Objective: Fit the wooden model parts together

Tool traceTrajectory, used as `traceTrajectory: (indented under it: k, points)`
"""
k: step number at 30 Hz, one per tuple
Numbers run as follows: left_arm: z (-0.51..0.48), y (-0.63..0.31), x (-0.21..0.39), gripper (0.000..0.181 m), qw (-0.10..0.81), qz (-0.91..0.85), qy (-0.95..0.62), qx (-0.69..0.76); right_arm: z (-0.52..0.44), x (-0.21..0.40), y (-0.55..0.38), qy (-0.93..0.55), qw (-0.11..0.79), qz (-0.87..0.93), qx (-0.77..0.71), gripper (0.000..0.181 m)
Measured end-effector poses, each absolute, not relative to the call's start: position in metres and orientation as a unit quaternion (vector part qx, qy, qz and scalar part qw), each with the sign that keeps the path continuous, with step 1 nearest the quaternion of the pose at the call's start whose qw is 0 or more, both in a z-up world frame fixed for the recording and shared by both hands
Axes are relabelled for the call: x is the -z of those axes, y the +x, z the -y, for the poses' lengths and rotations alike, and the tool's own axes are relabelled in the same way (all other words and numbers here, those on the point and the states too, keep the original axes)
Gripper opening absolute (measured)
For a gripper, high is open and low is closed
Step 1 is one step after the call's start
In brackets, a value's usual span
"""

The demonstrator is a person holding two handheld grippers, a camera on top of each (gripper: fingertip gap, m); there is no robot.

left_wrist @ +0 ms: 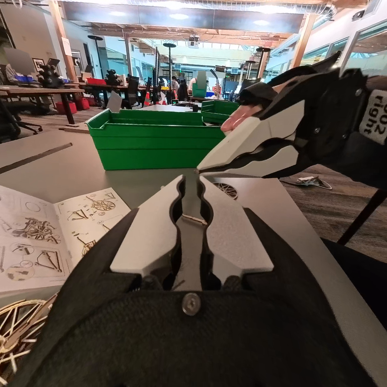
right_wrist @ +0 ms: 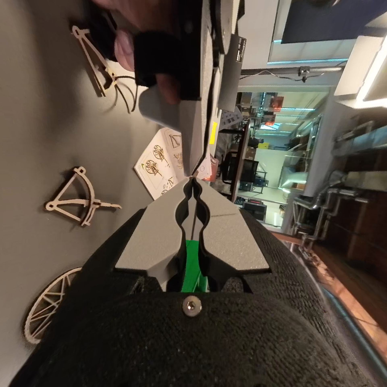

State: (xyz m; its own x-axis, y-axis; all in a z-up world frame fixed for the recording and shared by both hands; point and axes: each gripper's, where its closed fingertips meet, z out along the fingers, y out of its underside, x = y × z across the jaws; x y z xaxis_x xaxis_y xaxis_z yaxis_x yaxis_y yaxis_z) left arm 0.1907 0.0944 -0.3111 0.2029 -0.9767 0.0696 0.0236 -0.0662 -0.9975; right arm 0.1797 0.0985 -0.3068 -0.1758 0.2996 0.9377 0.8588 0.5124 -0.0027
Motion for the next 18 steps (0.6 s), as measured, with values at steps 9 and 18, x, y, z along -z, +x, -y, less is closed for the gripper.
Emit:
traceTrajectory:
  k: [9,18]
  points:
    - [-0.087,0.190,0.305,0.000,0.525,-0.425,-0.538,0.505,-0.089,0.302,0.174,-0.369,0.507,0.722,0.292,0.000]
    - [-0.089,0.187,0.301,0.010,0.518,-0.404,-0.536,0.530,-0.087,0.305,0.180,-0.366,0.493,0.727,0.306,0.000]
